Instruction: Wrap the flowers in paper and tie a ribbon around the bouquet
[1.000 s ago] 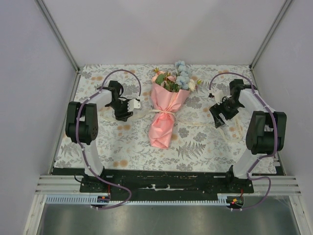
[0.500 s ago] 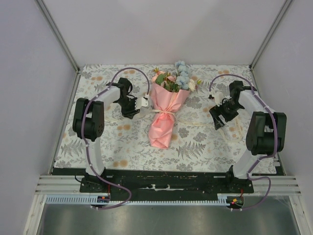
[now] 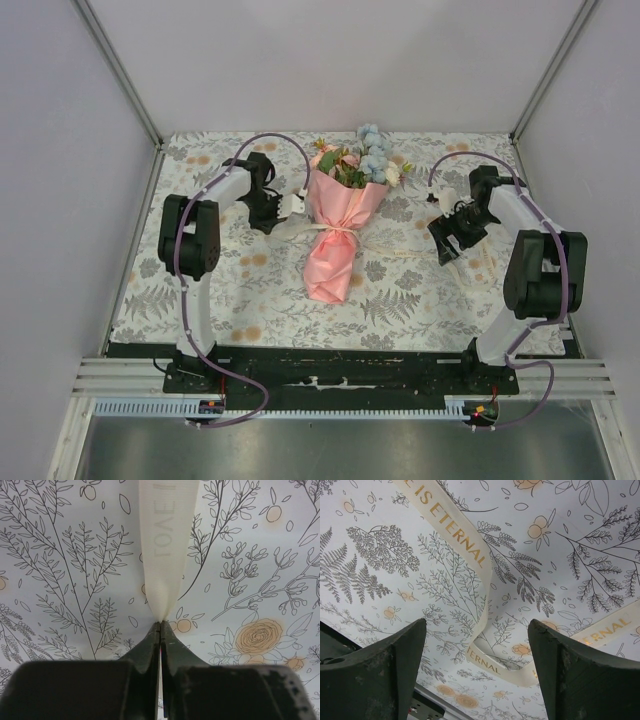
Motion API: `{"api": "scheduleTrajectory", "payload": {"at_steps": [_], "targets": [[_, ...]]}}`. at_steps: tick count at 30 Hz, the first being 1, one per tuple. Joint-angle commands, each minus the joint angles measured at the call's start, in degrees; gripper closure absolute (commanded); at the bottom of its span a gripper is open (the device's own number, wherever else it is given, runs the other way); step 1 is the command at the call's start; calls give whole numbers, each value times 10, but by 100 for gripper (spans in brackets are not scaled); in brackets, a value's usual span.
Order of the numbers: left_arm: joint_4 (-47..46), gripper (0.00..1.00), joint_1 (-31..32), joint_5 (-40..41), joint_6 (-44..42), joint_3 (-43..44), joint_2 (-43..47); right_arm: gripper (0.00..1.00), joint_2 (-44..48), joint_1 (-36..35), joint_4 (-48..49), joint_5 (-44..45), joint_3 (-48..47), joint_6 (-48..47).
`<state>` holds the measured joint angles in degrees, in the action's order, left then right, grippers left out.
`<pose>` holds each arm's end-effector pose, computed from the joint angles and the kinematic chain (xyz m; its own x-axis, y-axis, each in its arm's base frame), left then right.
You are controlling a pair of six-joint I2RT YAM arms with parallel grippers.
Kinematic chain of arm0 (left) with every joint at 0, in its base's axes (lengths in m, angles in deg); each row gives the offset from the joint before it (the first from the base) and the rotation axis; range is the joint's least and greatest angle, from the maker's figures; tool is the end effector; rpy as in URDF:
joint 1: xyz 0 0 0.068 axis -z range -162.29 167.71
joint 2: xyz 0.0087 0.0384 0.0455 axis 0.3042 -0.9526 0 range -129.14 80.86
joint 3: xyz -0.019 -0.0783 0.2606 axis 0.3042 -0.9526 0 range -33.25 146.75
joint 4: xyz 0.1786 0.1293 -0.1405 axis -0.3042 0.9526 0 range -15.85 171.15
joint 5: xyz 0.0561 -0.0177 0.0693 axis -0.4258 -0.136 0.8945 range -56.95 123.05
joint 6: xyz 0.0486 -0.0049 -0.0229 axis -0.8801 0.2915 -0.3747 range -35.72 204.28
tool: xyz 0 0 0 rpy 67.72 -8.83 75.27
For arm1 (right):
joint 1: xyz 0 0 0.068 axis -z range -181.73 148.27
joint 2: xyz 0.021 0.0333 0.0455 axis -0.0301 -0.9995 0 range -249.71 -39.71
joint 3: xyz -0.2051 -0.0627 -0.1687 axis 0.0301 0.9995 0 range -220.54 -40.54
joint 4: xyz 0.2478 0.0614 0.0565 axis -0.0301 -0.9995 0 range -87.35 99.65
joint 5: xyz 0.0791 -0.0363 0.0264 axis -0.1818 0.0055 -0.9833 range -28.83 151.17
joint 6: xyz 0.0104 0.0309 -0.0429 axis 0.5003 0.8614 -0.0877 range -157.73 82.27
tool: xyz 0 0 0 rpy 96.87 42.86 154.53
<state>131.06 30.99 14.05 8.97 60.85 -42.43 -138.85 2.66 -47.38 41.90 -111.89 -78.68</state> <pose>0.4016 -0.1067 0.1596 -0.0152 0.9433 -0.3316 0.9998 0.0103 -0.0164 0.3164 -0.0124 0.2060 -0.7778 -0.5608 -0.2837 -0.6187 0.7625 0.1890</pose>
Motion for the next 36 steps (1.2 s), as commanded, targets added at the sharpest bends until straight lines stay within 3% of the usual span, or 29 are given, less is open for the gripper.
{"api": "scheduleTrajectory", "payload": {"at_steps": [1,10,14,18,24,29,36], "targets": [[37,98,0,14,2,-38,-28,11,25,3,5,-13,4,5],[29,98,1,-136,64,-43,112,13,36,4,7,-43,-2,5],[-1,98,3,-193,118,-45,148,13,81,4,28,-169,-18,19],[-35,98,3,-251,183,-45,170,13,146,-14,160,-308,-3,83],[-84,98,10,-316,263,-45,185,17,145,-137,357,-342,7,198],[-120,98,14,-343,294,-58,204,25,109,-225,441,-343,5,239],[-154,98,25,-351,303,-89,233,22,40,-293,508,-340,-25,268]]}}
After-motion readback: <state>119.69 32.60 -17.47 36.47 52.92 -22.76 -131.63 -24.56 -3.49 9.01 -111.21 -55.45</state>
